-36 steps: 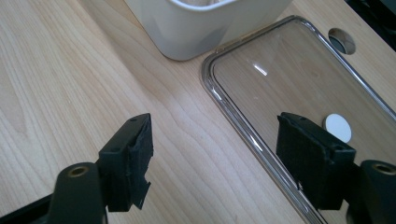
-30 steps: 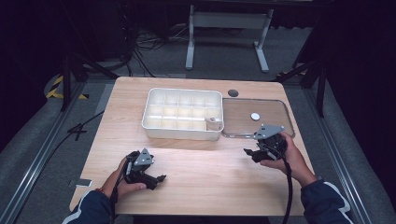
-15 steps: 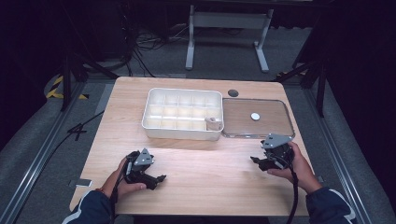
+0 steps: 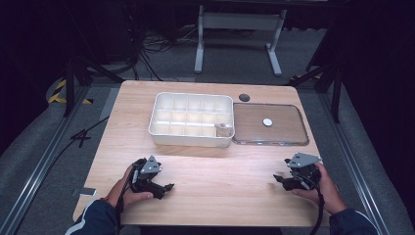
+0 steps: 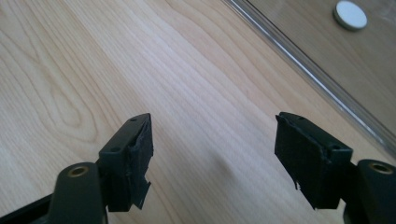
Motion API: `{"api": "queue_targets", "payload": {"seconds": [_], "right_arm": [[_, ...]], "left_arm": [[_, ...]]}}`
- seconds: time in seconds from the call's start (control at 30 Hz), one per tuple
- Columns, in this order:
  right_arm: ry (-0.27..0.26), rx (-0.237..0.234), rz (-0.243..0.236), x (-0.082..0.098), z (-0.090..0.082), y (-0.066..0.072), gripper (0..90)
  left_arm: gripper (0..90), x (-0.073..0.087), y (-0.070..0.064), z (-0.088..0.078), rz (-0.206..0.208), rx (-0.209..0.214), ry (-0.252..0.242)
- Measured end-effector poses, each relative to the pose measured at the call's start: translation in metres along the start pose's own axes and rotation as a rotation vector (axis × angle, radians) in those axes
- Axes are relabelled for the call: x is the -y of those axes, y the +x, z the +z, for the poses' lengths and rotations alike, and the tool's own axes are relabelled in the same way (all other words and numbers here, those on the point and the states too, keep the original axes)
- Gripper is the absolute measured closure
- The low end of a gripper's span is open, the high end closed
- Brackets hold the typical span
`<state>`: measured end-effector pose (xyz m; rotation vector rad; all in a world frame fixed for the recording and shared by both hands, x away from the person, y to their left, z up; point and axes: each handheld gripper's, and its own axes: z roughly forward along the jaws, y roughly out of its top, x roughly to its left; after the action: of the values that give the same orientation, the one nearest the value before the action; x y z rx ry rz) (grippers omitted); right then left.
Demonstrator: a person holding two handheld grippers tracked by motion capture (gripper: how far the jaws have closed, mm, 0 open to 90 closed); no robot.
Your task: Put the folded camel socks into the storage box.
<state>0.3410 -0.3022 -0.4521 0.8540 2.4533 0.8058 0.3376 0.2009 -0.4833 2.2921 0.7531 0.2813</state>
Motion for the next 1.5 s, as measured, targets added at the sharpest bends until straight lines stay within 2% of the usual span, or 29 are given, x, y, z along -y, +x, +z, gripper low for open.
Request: {"api": "queue_targets", "payload": {"seconds": [0.13,0.2,0.3,0.47,0.5,1.5], "right_arm": [[-0.013,-0.003,0.043,0.017,-0.002,-0.002,28.7],[-0.034,-0.016,0.082,0.025,-0.002,-0.004,28.6],[-0.054,-0.012,0.118,0.035,-0.001,-0.006,27.7],[-0.111,-0.049,0.237,0.053,0.002,-0.009,24.2],[-0.119,-0.046,0.244,0.055,0.002,-0.010,24.2],[-0.110,-0.027,0.261,0.056,0.001,-0.009,19.8]], "left_arm": [[9.1,0.000,0.000,0.000,0.000,0.001,-0.001],[9.1,0.000,0.000,0.000,0.000,0.001,-0.001],[9.1,0.000,0.000,0.000,-0.001,0.001,-0.002],[9.1,0.000,0.000,0.000,0.001,-0.001,0.001],[9.1,0.000,0.000,0.000,-0.001,-0.002,0.000],[7.1,-0.001,-0.001,0.002,-0.010,-0.011,0.004]]}}
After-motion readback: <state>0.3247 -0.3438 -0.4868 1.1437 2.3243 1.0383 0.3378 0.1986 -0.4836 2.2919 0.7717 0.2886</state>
